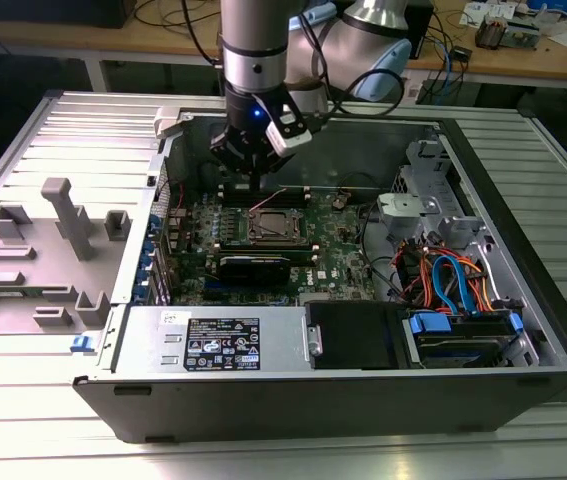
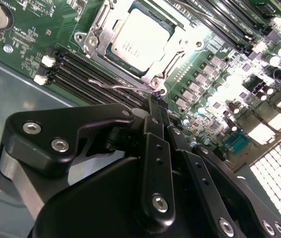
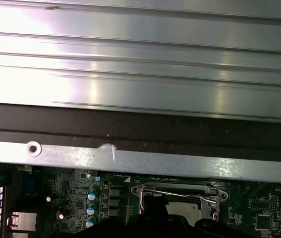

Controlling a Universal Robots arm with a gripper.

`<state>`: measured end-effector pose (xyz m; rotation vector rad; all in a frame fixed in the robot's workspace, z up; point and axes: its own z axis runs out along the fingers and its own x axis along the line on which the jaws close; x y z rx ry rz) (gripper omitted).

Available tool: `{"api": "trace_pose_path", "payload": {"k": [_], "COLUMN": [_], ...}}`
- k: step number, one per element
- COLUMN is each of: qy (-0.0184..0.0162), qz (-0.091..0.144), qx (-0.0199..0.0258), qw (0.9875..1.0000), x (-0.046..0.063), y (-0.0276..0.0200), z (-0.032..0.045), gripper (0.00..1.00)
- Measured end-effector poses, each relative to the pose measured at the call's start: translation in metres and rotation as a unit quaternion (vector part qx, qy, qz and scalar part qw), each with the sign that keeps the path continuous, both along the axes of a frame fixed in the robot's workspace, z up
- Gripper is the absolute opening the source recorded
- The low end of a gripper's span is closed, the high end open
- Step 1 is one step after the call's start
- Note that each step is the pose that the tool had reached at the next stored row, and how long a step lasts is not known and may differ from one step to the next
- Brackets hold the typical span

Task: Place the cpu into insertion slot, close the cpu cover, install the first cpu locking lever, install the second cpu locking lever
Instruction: 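Install the first cpu locking lever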

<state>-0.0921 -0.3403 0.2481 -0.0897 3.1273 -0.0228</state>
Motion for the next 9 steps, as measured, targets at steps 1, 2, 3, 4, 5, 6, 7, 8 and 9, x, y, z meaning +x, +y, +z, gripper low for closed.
{"api": "trace_pose_path", "payload": {"k": [1, 2, 3, 4, 5, 6, 7, 8, 9], "qy": [0.0, 0.0, 0.0, -0.0001, 0.0, -0.0001, 0.0, 0.0, 0.0], "qz": [-0.003, -0.005, -0.006, -0.006, -0.007, -0.008, -0.009, -0.009, -0.01], "qx": [0.0, 0.0001, 0.0001, 0.0001, 0.0, 0.0001, 0.0, 0.0001, 0.0], "qw": [1.0, 1.0, 1.0, 1.0, 1.0, 1.0, 1.0, 1.0, 1.0], "x": [0.001, 0.0021, 0.0036, 0.0045, 0.0058, 0.0065, 0.0069, 0.0073, 0.0075], "y": [0.0, 0.0, 0.0, 0.0, 0.0, 0.0, -0.0002, -0.0003, -0.0006], "z": [-0.0002, -0.0004, -0.0005, -0.0007, -0.0008, -0.001, -0.0015, -0.0019, -0.0023], "gripper": [0.11, 0.11, 0.11, 0.11, 0.11, 0.11, 0.11, 0.11, 0.11]}}
